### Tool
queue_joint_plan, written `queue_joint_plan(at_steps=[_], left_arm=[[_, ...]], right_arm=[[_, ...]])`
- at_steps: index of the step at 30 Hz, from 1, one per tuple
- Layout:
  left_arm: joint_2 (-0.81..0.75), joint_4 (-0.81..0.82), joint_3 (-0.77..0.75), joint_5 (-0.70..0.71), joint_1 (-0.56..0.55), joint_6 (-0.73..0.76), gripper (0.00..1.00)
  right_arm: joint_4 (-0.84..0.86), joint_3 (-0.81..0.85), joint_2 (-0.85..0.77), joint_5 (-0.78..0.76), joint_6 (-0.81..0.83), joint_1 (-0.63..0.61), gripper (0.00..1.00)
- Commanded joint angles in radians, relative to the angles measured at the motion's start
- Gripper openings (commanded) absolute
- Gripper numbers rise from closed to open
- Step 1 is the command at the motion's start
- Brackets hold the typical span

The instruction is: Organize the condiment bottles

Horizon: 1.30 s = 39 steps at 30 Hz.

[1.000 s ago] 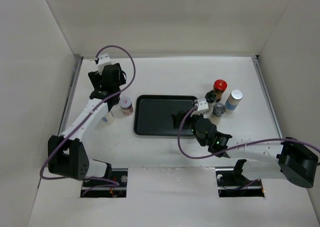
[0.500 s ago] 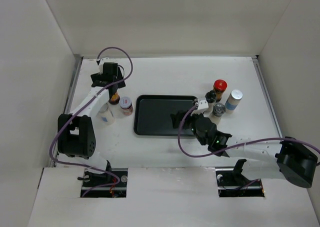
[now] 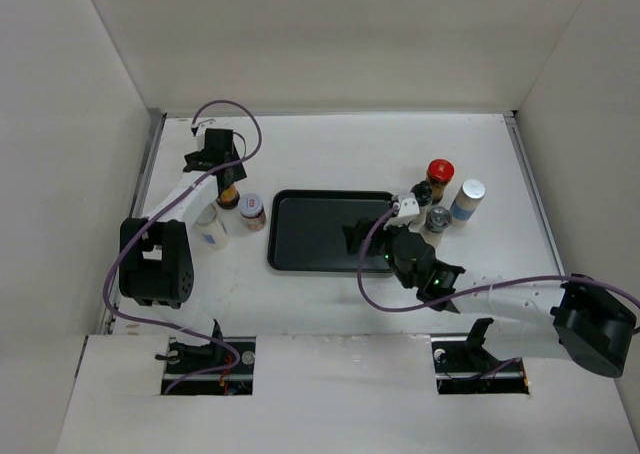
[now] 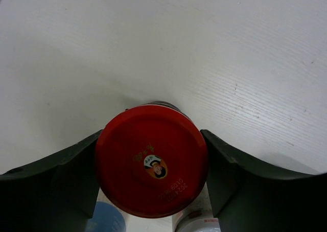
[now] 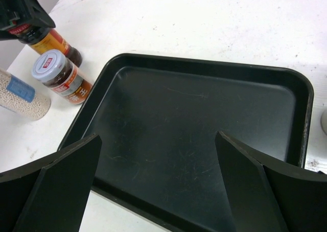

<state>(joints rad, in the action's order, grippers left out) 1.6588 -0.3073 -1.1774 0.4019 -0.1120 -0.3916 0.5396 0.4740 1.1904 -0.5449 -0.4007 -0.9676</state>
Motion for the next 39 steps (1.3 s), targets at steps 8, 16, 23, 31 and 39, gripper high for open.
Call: queue_joint_plan(at_steps=[8,16,23,31,39], left_arm=[[-0.080,0.167,-0.007,-0.014,-0.002,-0.027,0.47],[-0.116,0.264,-0.088,0.009,-0.050,-0.013,0.44],[-0.208,0.269,-0.134,0.017,-0.152,0.007,0.44],[-0.258,0.269,-0.077,0.011,-0.326,0.002,0.44],[-0.196,0.307,-0.004,0.054,-0.473,-0.013,0.44]], right_arm=[[0.059,-0.015,-0.022,0.010,-0.020,0.020,1.00],[0.060,-0.018,-0.028,0.007,-0.015,0.031,1.00],[0.063,-0.029,-0.051,-0.001,-0.018,0.039,1.00],[0.066,-0.037,-0.054,-0.016,-0.021,0.048,1.00],[0.082,-0.072,-0.112,-0.061,-0.033,0.074,1.00]])
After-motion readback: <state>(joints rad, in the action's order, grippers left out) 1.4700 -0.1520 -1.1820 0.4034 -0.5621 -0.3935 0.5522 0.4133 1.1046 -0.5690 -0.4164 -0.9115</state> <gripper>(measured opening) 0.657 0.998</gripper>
